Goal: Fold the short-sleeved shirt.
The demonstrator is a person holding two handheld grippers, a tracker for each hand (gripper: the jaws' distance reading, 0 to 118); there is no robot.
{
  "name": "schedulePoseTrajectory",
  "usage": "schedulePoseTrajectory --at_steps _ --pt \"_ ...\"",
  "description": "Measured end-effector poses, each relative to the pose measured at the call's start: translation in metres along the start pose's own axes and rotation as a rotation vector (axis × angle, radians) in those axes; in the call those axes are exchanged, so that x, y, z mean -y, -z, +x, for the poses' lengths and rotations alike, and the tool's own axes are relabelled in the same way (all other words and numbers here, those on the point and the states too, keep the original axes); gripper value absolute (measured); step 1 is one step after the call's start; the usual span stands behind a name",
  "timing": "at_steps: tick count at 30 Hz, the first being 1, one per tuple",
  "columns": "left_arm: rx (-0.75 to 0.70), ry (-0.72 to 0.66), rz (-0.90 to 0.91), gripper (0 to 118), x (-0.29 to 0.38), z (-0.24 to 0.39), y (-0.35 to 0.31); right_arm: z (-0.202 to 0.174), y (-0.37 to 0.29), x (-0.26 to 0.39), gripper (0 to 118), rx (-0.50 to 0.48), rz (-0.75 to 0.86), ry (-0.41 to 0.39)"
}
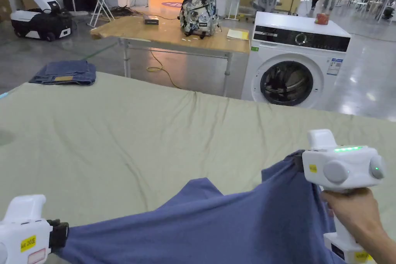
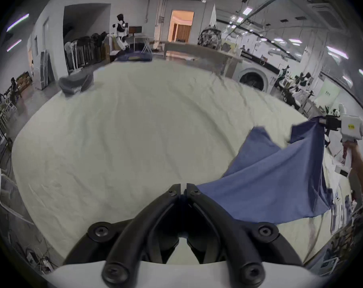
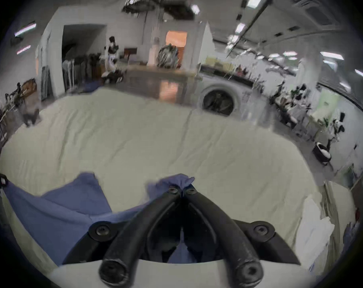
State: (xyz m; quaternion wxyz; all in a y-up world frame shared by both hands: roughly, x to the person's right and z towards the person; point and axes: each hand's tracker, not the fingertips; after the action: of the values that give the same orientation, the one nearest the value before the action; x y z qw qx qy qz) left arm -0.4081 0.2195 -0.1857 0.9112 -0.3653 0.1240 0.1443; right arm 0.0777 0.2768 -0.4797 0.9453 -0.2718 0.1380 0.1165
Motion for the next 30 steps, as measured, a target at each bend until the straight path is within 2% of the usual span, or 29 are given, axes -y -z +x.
schedulePoseTrajectory --at_steps 1,5,15,21,30 --pt "0.006 0.013 0.009 0 -0.008 0.004 -0.004 0.007 -0.015 -0.007 0 -0.006 0.039 0.013" --pt "0.049 0.068 0.114 0 -0.058 0.031 -0.024 0.037 -0.075 -0.043 0 0.077 0.128 -0.023" --pt "0.1 0.194 0.354 0 -0.223 0.119 -0.087 0.11 -0.181 -0.126 0 0.277 0.328 0.046" --pt "0.097 0.217 0.447 0 -0.315 0.159 -0.109 0.138 -0.207 -0.181 0 0.343 0.391 0.123" --pt "0.074 0.216 0.541 0 -0.407 0.187 -0.115 0.153 -0.2 -0.255 0 0.389 0.463 0.152"
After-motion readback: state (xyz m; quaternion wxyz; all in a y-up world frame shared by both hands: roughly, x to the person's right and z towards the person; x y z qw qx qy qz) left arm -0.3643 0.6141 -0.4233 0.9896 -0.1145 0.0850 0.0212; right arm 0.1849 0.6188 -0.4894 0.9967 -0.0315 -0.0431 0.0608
